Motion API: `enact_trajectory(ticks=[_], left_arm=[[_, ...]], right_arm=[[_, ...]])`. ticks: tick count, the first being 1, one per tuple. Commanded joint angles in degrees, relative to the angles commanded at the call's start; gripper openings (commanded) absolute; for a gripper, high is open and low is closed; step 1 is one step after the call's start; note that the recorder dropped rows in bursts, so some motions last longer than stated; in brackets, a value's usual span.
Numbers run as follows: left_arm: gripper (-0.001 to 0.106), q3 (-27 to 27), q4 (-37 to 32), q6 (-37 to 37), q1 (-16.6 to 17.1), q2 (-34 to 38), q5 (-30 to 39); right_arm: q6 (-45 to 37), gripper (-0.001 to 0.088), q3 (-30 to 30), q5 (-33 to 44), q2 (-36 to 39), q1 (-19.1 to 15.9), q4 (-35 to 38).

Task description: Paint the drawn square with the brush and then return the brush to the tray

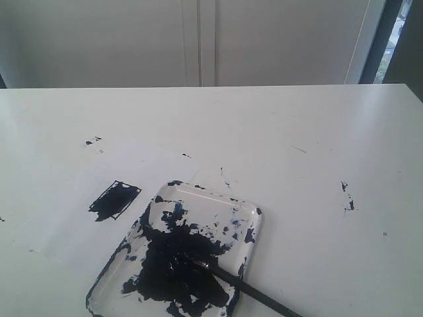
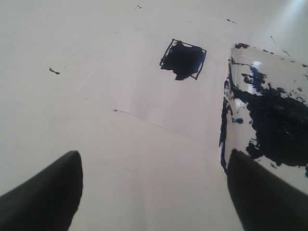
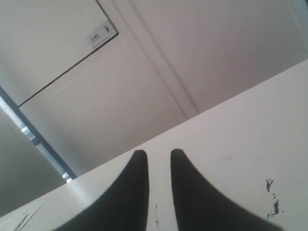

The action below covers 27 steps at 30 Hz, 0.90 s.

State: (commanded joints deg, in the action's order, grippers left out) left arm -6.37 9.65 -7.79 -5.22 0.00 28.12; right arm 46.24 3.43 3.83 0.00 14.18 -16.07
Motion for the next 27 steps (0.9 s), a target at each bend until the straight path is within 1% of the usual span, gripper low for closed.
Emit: enact_trajectory(ticks=[2, 6, 9, 13, 15, 17, 27], left_arm=[[0.083, 0.0, 0.0, 0.0, 2.0, 0.0, 0.0], [0.083, 0.0, 0.0, 0.0, 4.4, 0.0, -0.1], [0.083, 0.0, -0.1, 0.0, 4.5, 0.0, -0.1], [0.083, 0.0, -0.1, 0.0, 4.5, 0.0, -0.1], [0.083, 0.0, -0.1, 0.0, 4.5, 0.0, -0.1], [0.083, 0.0, -0.1, 0.0, 4.5, 0.0, -0.1], [0.083, 0.0, -0.1, 0.0, 4.5, 0.0, -0.1]], right_arm=[[0.0, 0.0171, 0.0, -0.4, 0.0, -2.7, 0.0], [0.0, 0.0171, 0.0, -0.3, 0.0, -8.3, 0.0], [0.0, 0.0171, 0.0, -0.2, 0.0, -11.8, 0.0], [0.0, 0.0171, 0.0, -0.2, 0.0, -15.0, 0.0], [0.0, 0.0171, 0.0, -0.2, 0.0, -16.0, 0.0], [0.0, 0.0171, 0.0, -0.1, 0.0, -16.3, 0.0], [0.0, 0.0171, 0.0, -0.1, 0.0, -16.3, 0.0]])
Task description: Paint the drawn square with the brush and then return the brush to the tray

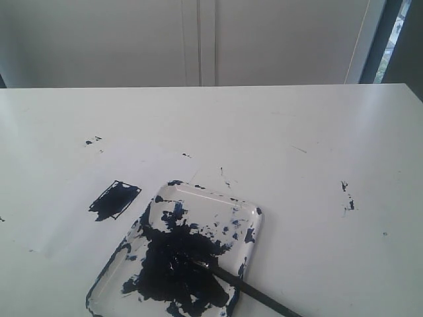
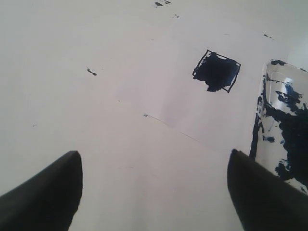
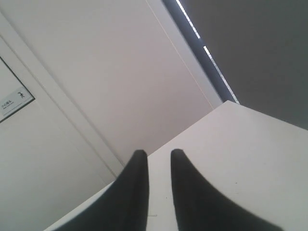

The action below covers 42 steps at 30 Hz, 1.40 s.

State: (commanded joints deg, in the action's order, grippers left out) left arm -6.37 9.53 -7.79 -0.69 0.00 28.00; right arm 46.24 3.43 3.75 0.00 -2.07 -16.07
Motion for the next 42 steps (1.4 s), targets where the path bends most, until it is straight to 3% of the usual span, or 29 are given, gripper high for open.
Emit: enact_trajectory(ticks=[17, 27, 35, 42], left_arm=[[0.083, 0.0, 0.0, 0.0, 0.0, 0.0, 0.0], [0.083, 0.0, 0.0, 0.0, 0.0, 0.0, 0.0], [0.083, 0.0, 0.0, 0.0, 0.0, 0.0, 0.0], [0.083, 0.0, 0.0, 0.0, 0.0, 0.0, 0.0]], right_arm=[[0.0, 0.0171, -0.1, 1.1, 0.0, 0.0, -1.2], [0.0, 0.0171, -0.2, -0.5, 0.0, 0.0, -23.5], [-0.1, 0.0171, -3.4, -17.9, 0.0, 0.0, -36.1], [3.1, 0.0171, -3.4, -8.8, 0.0, 0.0, -37.8]])
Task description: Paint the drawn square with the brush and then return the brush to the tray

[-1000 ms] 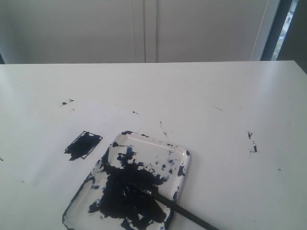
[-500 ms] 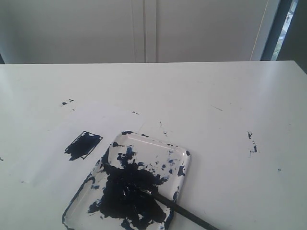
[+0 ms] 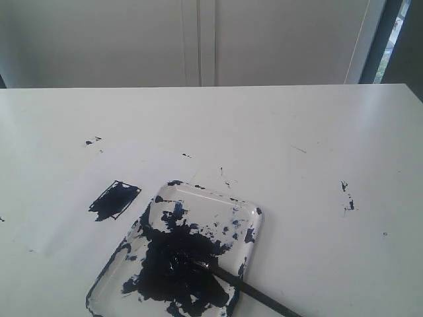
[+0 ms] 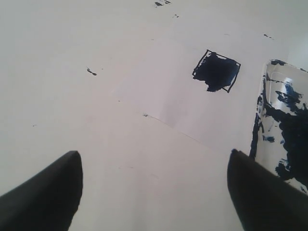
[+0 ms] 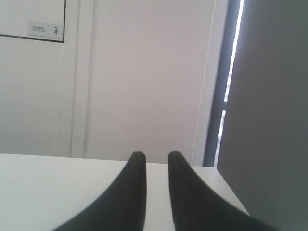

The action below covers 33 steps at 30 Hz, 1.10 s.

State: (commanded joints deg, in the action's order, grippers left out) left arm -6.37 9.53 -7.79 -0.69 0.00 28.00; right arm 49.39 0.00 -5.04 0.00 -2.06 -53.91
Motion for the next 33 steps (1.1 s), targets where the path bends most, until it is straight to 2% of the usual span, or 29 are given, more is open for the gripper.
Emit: enact_trajectory(ticks=[4, 18, 24, 26, 30, 33], left_arm=[[0.083, 0.0, 0.0, 0.0, 0.0, 0.0, 0.0], [0.083, 0.0, 0.0, 0.0, 0.0, 0.0, 0.0], [0.083, 0.0, 0.0, 0.0, 0.0, 0.0, 0.0], [0.083, 0.0, 0.0, 0.0, 0.0, 0.0, 0.0], [0.083, 0.0, 0.0, 0.0, 0.0, 0.0, 0.0], [0.083, 0.0, 0.0, 0.0, 0.0, 0.0, 0.0]], right_arm=[[1.3, 0.0171, 0.0, 5.0, 0.0, 0.0, 1.4], [2.0, 0.0171, 0.0, 5.0, 0.0, 0.0, 1.6], [0.7, 0.0171, 0.0, 6.4, 0.0, 0.0, 6.0], [-7.2, 0.0171, 0.0, 6.8, 0.0, 0.0, 12.9], [-35.3, 0.0171, 0.0, 8.5, 0.0, 0.0, 34.7], [-47.2, 0.0171, 0.0, 11.2, 0.0, 0.0, 45.6]])
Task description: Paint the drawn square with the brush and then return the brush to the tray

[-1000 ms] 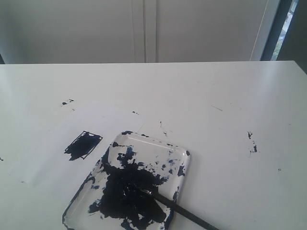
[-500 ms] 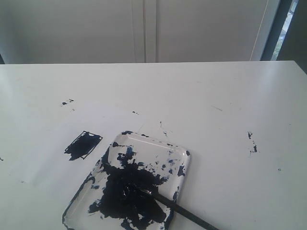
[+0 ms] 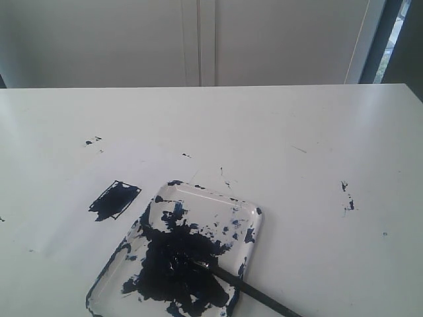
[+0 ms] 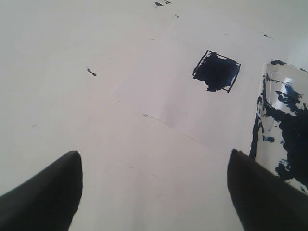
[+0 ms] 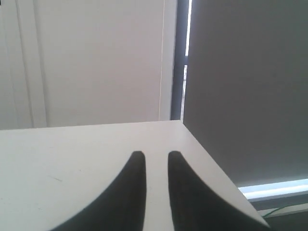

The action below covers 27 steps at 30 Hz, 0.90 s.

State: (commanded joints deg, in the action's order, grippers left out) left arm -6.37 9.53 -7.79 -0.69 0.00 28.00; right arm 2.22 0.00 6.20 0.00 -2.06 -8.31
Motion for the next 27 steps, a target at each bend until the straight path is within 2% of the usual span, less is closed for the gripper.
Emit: enact_trajectory(ticks=[3, 5, 9, 12, 15, 21, 27], left_arm=[[0.083, 0.0, 0.0, 0.0, 0.0, 0.0, 0.0], [0.083, 0.0, 0.0, 0.0, 0.0, 0.0, 0.0], [0.083, 0.0, 0.0, 0.0, 0.0, 0.0, 0.0], [0.083, 0.0, 0.0, 0.0, 0.0, 0.0, 0.0], [0.083, 0.0, 0.0, 0.0, 0.0, 0.0, 0.0], [0.083, 0.0, 0.0, 0.0, 0.0, 0.0, 0.0], [0.083, 0.0, 0.0, 0.0, 0.0, 0.0, 0.0]], right_arm=[[-7.1, 0.0171, 0.0, 2.4, 0.0, 0.0, 3.9], [-7.6, 0.0171, 0.0, 2.7, 0.0, 0.0, 3.9], [-7.6, 0.0171, 0.0, 7.9, 0.0, 0.0, 3.9], [-7.6, 0.0171, 0.0, 8.0, 0.0, 0.0, 4.9], [-11.3, 0.0171, 0.0, 8.4, 0.0, 0.0, 9.5], [-11.1, 0.0171, 0.0, 5.0, 0.0, 2.5, 9.0], [-11.0, 0.0171, 0.0, 6.5, 0.0, 3.0, 9.6]])
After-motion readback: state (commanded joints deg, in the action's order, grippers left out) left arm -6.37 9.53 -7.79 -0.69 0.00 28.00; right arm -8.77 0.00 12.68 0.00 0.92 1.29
